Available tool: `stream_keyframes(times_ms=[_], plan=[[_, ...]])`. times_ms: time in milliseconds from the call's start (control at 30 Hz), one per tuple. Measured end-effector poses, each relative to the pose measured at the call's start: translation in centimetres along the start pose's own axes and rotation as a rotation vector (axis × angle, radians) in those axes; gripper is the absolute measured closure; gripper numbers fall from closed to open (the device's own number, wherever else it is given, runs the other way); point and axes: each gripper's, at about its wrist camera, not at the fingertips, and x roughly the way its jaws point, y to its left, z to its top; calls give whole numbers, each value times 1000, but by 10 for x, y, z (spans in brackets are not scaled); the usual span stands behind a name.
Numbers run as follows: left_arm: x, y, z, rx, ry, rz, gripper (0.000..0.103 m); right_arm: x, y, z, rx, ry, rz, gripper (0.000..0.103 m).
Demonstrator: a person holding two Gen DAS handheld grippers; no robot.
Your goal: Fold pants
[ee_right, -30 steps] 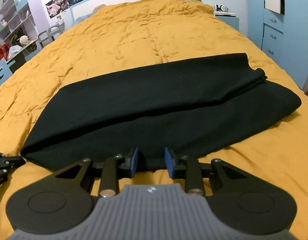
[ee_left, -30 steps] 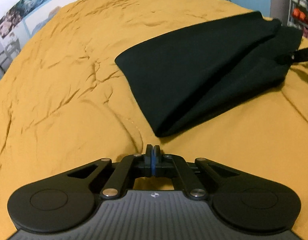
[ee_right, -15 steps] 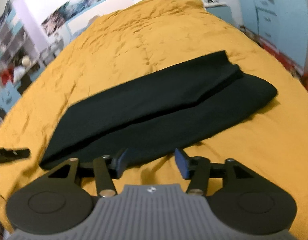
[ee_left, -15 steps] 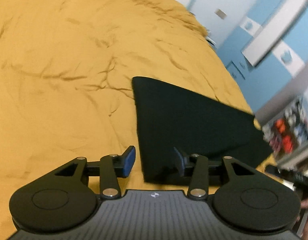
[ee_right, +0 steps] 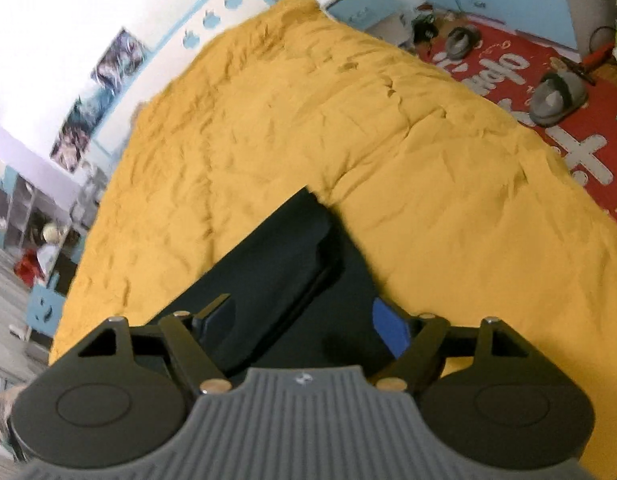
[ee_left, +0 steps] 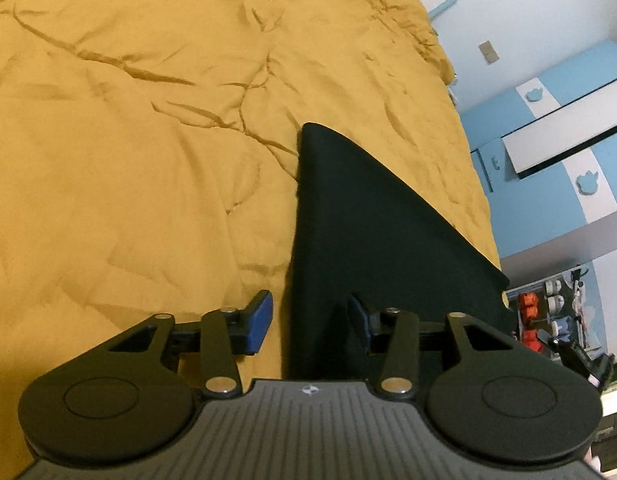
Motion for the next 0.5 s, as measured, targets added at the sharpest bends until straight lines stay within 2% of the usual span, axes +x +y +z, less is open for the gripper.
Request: stream_keyframes(times_ms=[133,267,367,400,500], plan=[[6,1,7,-4,10,8,59,37,-29,31,57,127,35,30],[8,2,11,-7,12,15,59,64,-50,48,148,210,138,32],[10,0,12,0,11,26,59,82,-57,54,165,274,190,39],[11,-1,13,3,10,29,59,87,-59,55,167,295,196,45],[13,-5,14,12,7,39,59,99,-63,55,152,346,224,54]])
